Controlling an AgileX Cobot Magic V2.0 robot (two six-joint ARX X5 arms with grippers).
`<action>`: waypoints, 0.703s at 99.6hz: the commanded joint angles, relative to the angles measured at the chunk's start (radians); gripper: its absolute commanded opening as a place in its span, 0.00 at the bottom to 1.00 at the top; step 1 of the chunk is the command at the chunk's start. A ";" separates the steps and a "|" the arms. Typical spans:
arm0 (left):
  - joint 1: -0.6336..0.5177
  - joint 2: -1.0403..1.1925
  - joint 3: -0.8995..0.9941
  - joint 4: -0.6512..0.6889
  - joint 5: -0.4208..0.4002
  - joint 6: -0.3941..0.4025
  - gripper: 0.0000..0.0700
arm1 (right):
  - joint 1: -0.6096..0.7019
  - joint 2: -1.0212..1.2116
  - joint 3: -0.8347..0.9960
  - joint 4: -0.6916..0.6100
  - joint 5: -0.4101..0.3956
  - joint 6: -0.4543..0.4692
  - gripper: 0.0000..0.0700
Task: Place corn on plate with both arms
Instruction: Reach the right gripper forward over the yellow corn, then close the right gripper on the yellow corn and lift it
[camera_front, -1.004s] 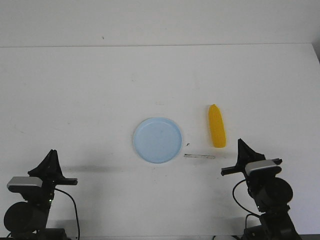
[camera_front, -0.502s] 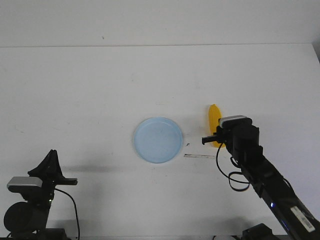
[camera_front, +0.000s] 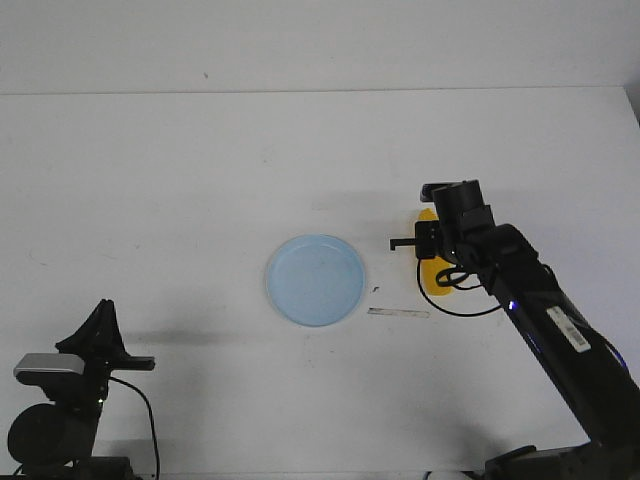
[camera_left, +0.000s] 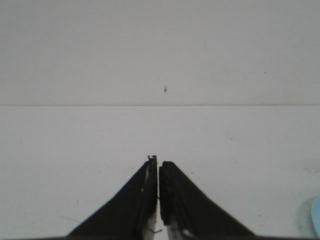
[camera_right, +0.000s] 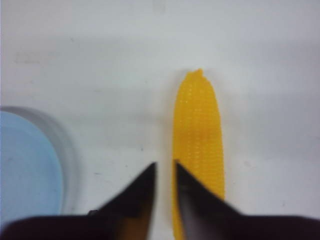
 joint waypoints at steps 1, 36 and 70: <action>0.000 -0.002 0.008 0.016 0.001 0.005 0.00 | -0.007 0.048 0.049 -0.021 -0.019 0.021 0.59; 0.000 -0.002 0.008 0.016 0.001 0.005 0.00 | -0.077 0.174 0.086 -0.051 -0.039 0.009 0.83; 0.000 -0.002 0.008 0.016 0.001 0.005 0.00 | -0.077 0.267 0.085 -0.036 -0.037 -0.011 0.82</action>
